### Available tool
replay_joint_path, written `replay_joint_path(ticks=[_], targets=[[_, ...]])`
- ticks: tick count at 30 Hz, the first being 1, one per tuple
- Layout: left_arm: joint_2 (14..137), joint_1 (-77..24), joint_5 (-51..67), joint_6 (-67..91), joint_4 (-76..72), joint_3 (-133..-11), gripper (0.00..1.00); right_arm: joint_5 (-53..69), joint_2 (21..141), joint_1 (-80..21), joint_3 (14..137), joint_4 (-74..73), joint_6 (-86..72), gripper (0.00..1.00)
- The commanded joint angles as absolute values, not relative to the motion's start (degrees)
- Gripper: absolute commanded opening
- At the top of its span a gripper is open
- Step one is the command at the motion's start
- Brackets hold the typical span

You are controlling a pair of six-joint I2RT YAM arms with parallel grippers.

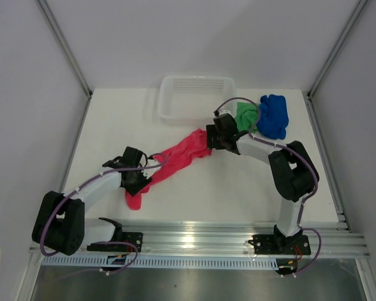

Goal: Roll the towels
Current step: Move the towel to the center of the board, then flatten the towel

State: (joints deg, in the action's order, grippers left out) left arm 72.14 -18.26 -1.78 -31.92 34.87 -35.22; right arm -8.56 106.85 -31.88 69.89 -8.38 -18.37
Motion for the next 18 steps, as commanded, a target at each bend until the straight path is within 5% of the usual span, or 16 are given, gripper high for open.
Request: replay_joint_path(ticks=[1,3,8,14,16,18], targets=[[72.69,-18.54,-4.92,-31.29,30.94,-33.84,0.50,-3.87,111.08,-30.85,72.68,-3.17,-13.90,0.71],[71.90,-18.46,-4.48,-31.20,30.50,-33.49,0.26,-3.26,112.67,-30.94,73.39,-2.72,-12.66,0.72],[69.26,-18.20,-5.54,-30.15,29.27,-33.40,0.02,-1.32,115.31,-30.76,72.78,1.73,-12.83,0.64],[64.52,-17.23,-6.24,-29.09,27.95,-33.22,0.01,1.91,115.49,-30.67,71.20,5.88,-12.92,0.28],[61.81,-16.18,-6.15,-28.83,27.77,-33.22,0.01,2.90,114.44,-30.76,70.58,6.50,-13.09,0.04],[59.25,-15.39,-5.72,-28.74,28.21,-33.66,0.01,2.29,111.82,-30.76,68.83,7.20,-13.44,0.00]])
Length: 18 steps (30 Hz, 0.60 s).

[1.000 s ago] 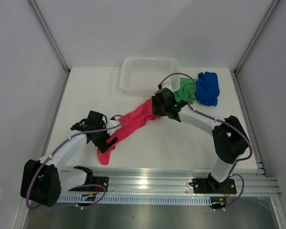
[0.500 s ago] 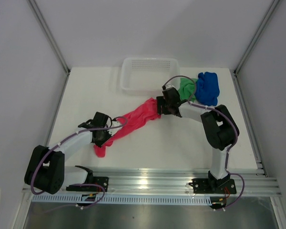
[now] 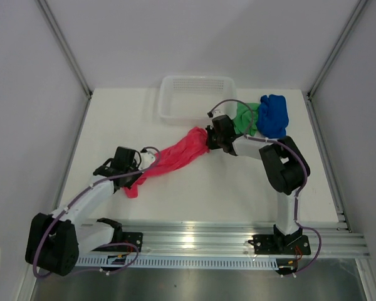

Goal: Roll the towels
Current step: Flatten the towel

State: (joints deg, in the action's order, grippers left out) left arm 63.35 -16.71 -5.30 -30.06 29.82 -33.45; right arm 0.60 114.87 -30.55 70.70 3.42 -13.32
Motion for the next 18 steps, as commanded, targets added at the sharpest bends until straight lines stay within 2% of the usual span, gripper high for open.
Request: replay_joint_path(ticks=[1,6,7,13,18], targets=[[56.80,-14.95,-5.28,-28.74,29.43,-33.92,0.01,2.11,110.58,-30.76,67.86,7.56,-13.80,0.00],[49.58,-12.92,-4.31,-29.27,36.02,-37.52,0.01,-1.91,98.11,-31.55,61.71,4.06,-13.98,0.00],[48.27,-12.83,-3.78,-29.44,38.47,-38.57,0.01,-3.15,92.69,-32.60,59.61,2.91,-13.80,0.00],[39.03,-12.83,-0.44,-30.76,48.84,-44.98,0.01,-17.63,74.99,-42.35,56.42,-13.07,-10.46,0.00],[34.99,-12.74,6.66,-34.70,57.47,-48.25,0.01,-20.83,63.74,-49.65,57.92,-30.12,-17.38,0.00]])
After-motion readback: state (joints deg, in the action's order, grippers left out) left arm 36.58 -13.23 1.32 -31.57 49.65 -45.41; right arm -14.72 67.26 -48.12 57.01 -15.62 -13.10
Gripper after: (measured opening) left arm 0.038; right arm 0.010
